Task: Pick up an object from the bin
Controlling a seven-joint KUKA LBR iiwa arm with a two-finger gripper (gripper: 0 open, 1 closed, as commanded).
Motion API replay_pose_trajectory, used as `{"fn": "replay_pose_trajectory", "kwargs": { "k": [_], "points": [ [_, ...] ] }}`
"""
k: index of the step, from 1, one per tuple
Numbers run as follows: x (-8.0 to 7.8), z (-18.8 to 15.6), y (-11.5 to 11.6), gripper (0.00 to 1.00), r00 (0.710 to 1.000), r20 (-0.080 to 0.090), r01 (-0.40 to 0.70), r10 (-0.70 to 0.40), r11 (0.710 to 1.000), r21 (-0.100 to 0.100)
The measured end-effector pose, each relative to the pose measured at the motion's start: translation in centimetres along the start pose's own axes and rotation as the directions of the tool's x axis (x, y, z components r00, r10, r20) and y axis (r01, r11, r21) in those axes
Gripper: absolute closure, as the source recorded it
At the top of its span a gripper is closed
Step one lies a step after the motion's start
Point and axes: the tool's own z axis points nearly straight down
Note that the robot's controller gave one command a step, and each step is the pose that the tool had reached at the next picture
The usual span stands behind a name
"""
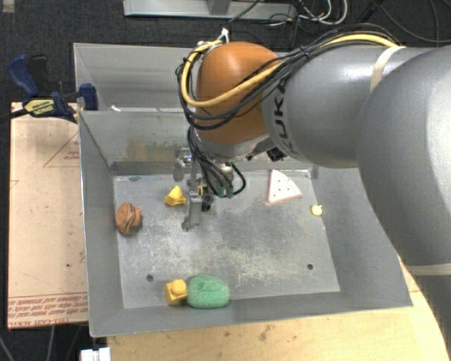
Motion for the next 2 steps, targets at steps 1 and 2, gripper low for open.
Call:
{"fn": "replay_pose_trajectory", "kwargs": {
  "k": [1, 2],
  "points": [
    [-0.1, -0.5, -0.1, 0.00, 1.000, 0.006, -0.002, 0.002, 1.000, -0.001],
    [-2.3, 3.3, 0.3, 0.00, 1.000, 0.016, -0.023, 0.023, 1.000, -0.004]
  ]
}}
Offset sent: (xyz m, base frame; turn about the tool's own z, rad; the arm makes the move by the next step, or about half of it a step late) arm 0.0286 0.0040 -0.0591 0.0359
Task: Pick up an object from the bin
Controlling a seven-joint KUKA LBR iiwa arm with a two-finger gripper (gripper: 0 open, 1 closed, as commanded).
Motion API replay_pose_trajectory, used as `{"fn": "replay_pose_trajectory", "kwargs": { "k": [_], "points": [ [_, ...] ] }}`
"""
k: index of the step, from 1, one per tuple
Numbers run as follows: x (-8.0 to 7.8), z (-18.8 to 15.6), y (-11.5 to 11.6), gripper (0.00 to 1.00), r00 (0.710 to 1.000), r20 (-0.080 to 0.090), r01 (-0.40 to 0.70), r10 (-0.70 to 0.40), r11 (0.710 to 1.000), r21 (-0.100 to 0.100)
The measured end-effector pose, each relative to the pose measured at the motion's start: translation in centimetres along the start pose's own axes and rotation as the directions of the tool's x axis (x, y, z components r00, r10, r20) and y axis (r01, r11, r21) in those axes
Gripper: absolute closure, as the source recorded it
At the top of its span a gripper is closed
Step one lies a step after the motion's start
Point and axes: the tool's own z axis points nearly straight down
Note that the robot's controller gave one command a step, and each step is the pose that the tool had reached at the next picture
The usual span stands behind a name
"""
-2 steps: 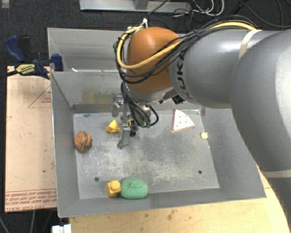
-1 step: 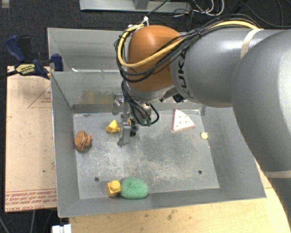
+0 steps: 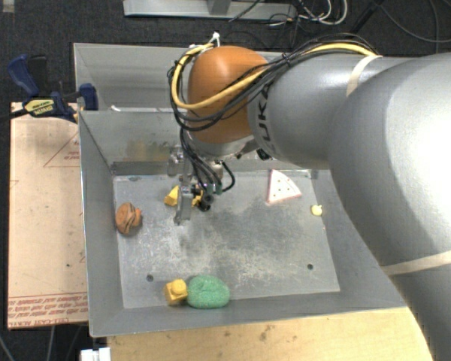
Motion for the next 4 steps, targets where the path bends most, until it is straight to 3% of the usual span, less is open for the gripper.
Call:
{"fn": "replay_pose_trajectory", "kwargs": {
  "k": [1, 2, 3, 4],
  "points": [
    [-1.9, 2.2, -0.5, 1.00, 0.998, -0.007, -0.065, 0.065, 0.998, 0.002],
    [-1.9, 2.2, -0.5, 0.00, 0.998, -0.007, -0.066, 0.066, 0.998, 0.002],
    [-1.9, 2.2, -0.5, 0.00, 0.998, -0.007, -0.066, 0.066, 0.998, 0.002],
    [-0.8, 1.4, -3.2, 0.00, 0.999, -0.009, -0.037, 0.037, 0.999, 0.004]
  ]
}}
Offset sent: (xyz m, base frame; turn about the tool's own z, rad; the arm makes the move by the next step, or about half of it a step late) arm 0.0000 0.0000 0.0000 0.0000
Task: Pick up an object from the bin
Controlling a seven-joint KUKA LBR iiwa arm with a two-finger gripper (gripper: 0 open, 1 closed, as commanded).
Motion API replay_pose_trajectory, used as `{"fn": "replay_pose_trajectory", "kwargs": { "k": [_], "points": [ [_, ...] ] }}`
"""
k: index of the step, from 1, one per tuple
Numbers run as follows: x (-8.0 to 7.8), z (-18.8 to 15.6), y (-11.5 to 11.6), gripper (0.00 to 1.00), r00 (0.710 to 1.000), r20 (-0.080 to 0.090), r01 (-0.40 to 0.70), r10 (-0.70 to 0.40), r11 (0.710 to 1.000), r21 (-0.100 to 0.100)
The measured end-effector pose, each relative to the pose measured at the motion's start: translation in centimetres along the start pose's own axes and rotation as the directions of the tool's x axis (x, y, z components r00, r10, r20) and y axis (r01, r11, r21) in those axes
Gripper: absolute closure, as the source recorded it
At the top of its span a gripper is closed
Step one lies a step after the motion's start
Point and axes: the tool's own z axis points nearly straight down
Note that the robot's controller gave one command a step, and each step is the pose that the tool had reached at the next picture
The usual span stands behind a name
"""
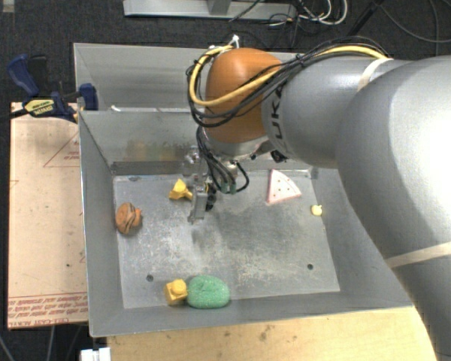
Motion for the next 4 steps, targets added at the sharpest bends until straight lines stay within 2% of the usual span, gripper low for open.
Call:
{"fn": "replay_pose_trajectory", "kwargs": {
  "k": [1, 2, 3, 4],
  "points": [
    [-1.6, 1.3, -1.4, 1.00, 1.000, 0.002, -0.030, 0.030, 1.000, -0.001],
    [-1.6, 1.3, -1.4, 1.00, 1.000, 0.002, -0.030, 0.030, 1.000, -0.002],
    [-1.0, -1.2, -0.1, 1.00, 1.000, 0.000, -0.024, 0.024, 1.000, -0.001],
    [0.5, -4.1, 0.3, 1.00, 1.000, 0.000, -0.005, 0.005, 1.000, 0.000]
  ]
}}
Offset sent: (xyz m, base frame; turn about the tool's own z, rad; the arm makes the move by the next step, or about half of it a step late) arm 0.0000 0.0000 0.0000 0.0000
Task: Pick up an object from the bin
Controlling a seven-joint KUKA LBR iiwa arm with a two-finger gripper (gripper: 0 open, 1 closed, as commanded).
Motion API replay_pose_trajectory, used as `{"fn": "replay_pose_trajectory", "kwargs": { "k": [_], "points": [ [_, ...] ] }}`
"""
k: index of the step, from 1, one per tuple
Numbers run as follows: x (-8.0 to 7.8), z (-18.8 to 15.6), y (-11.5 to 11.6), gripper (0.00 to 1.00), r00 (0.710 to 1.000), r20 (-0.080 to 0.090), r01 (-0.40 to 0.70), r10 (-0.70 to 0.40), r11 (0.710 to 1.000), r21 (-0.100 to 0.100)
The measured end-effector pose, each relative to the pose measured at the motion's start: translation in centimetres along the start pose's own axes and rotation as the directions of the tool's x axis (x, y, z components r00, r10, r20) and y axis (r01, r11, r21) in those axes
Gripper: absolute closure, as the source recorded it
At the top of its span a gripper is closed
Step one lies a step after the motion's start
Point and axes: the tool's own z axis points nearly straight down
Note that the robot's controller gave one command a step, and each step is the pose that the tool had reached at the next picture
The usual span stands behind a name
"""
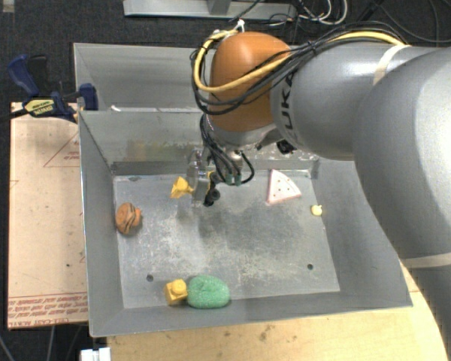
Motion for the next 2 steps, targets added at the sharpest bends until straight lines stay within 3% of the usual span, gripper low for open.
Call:
{"fn": "replay_pose_trajectory", "kwargs": {
  "k": [2],
  "points": [
    [-0.2, -5.7, 1.1, 1.00, 1.000, 0.003, 0.019, -0.019, 1.000, -0.001]
  ]
}}
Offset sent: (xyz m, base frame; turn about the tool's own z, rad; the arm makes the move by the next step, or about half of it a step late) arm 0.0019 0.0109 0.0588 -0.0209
